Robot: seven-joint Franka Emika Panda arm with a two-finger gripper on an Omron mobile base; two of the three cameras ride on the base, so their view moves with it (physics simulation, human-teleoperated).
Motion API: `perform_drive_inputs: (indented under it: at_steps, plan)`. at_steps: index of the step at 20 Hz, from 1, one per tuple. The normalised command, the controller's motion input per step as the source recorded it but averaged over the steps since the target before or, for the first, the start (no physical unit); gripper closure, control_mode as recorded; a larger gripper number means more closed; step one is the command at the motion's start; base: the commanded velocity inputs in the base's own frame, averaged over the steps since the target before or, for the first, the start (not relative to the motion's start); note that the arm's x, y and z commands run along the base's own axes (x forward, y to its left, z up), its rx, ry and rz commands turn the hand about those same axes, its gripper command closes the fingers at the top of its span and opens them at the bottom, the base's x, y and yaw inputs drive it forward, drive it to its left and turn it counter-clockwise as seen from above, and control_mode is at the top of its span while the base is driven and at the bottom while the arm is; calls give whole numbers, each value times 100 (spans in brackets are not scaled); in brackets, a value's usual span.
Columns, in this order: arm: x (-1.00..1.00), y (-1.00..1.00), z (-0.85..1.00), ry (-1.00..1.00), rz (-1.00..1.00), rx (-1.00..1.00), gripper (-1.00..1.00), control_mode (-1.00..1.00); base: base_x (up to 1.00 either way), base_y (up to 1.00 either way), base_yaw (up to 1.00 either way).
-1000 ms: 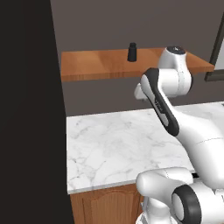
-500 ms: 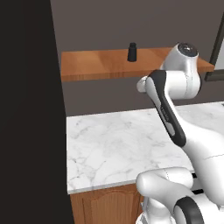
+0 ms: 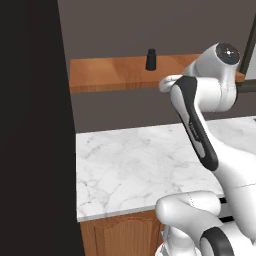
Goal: Retrieve the shaker from the cabinet and place it next the steak on a plate on the dining table.
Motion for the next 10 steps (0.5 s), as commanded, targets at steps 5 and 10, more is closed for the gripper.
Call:
perform_drive_inputs:
  at_steps: [5,10]
  plan:
    - [0,0,46,-12,1,0,-100,-100,0,0,0]
    - [0,0,41,-7,2,0,-100,-100,0,0,0]
